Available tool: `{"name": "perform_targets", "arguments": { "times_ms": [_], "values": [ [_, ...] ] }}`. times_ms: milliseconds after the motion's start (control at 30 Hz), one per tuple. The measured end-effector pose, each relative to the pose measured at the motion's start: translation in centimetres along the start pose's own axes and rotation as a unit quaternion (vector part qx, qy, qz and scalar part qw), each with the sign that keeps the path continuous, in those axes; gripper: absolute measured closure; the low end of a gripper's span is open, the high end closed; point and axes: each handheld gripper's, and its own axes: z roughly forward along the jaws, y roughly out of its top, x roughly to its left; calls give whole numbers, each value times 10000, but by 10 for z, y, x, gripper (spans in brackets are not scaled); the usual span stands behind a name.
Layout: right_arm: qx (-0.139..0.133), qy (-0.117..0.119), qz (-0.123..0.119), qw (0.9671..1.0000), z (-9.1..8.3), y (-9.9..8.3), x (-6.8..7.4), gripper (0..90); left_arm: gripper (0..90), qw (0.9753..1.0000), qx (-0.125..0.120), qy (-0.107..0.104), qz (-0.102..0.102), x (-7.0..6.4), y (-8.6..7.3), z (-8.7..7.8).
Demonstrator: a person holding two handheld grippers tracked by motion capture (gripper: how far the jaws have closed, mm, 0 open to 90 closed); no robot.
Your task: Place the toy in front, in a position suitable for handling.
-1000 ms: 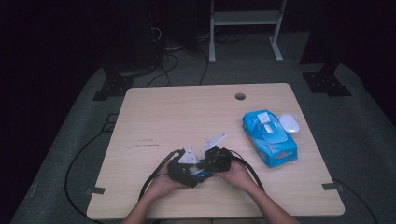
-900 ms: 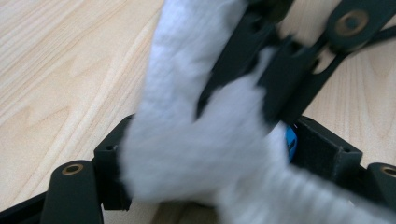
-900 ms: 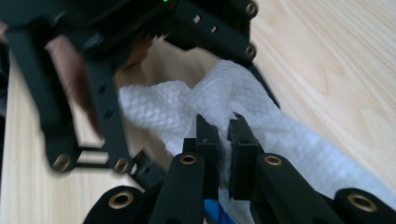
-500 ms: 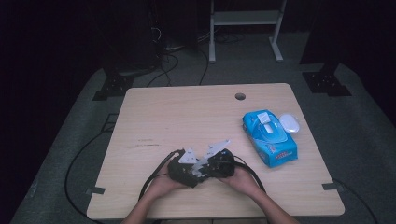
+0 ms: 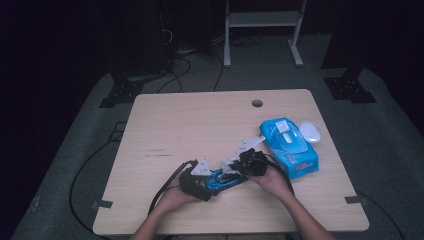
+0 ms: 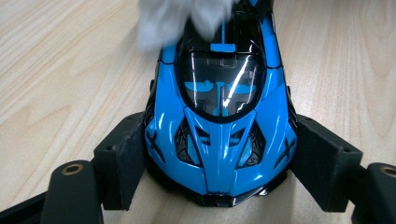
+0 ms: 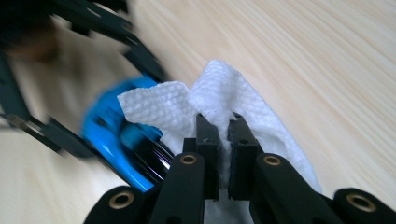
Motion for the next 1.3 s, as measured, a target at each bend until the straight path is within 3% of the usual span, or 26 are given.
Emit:
{"name": "perform_targets", "arguments": {
  "times_ms": [233, 400, 533, 633, 700, 800, 933, 1033, 1133, 1200, 1300],
  "values": [
    [-161, -31, 342, 9993, -29, -22, -21, 849, 247, 10000, -14, -1, 20, 0, 0, 0],
    [-133, 266, 318, 9990, -37, -27, -15, 848, 247, 10000, -3, 3, 7, 0, 0, 0],
    [54, 417, 250, 9988, -29, -32, -7, 847, 245, 10000, 17, 24, -63, -1, 1, 1],
    [-68, 515, 387, 9979, -27, -36, -10, 847, 237, 9998, 196, 43, -77, -1, 5, 0],
    [-90, 529, 422, 9977, -27, -37, -10, 848, 206, 9992, 325, -7, -253, 2, 7, -1],
    [-91, 458, 356, 9983, -27, -37, -7, 847, 171, 9980, 322, -195, -510, 8, 4, -6],
    [-177, 444, 342, 9983, -26, -40, -5, 848, 137, 9940, 60, -480, -984, 17, 3, -13],
    [-190, 408, 306, 9985, -26, -40, -4, 848, 139, 9882, -228, -571, -1402, 23, 2, -17],
    [-202, 360, 240, 9989, -26, -41, -3, 848, 149, 9848, -174, -572, -1631, 27, 0, -13],
    [-224, 339, 233, 9989, -26, -41, -2, 848, 189, 9822, -122, -745, -1722, 28, -1, -9],
    [-259, 313, 185, 9990, -26, -43, 0, 848, 200, 9812, -147, -807, -1747, 27, 0, -8]
  ]
}}
